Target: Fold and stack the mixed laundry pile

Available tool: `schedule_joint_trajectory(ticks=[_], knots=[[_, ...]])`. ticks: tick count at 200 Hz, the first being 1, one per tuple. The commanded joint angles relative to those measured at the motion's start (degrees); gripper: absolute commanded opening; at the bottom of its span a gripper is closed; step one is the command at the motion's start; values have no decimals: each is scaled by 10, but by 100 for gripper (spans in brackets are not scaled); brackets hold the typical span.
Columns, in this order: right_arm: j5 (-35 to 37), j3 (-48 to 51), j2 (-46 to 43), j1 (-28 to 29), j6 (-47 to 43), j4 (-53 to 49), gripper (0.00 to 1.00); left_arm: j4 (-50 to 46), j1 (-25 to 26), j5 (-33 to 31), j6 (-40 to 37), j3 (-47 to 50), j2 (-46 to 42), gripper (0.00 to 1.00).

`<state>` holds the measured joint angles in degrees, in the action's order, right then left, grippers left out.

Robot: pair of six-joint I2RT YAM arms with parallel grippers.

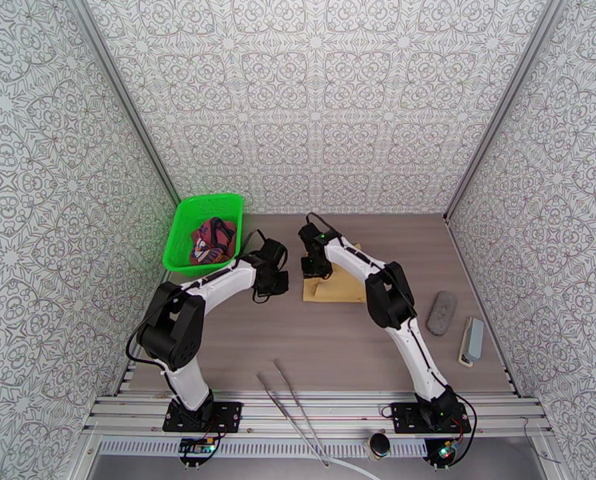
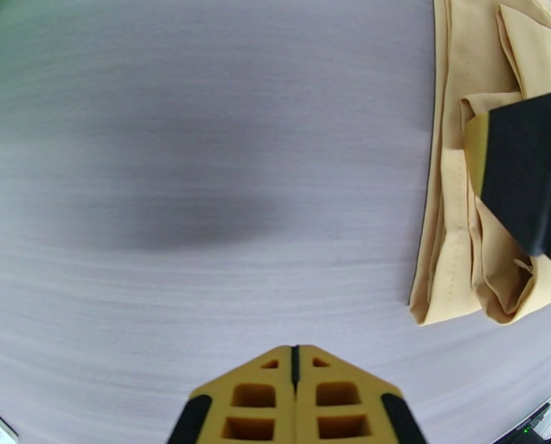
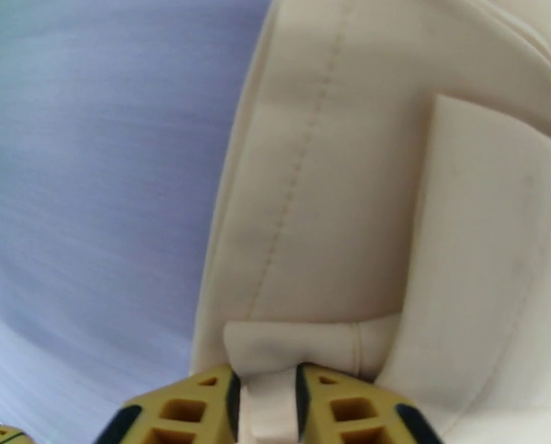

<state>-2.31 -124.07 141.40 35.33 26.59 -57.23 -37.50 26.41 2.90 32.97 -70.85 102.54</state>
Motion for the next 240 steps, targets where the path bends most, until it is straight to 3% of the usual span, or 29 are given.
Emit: schedule_joint_trajectory(ticks=[1, 52, 151, 240], knots=[[13, -1, 25, 11, 9, -11, 18, -3, -7, -6, -7, 9, -7, 0], [35, 5, 3, 12, 15, -2, 0, 0, -8, -5, -6, 12, -8, 0], [112, -13, -76, 11, 42, 16, 0, 1, -7, -4, -8, 12, -6, 0], [152, -23, -17, 5, 123, 105, 0, 5, -7, -3, -14, 19, 7, 0]])
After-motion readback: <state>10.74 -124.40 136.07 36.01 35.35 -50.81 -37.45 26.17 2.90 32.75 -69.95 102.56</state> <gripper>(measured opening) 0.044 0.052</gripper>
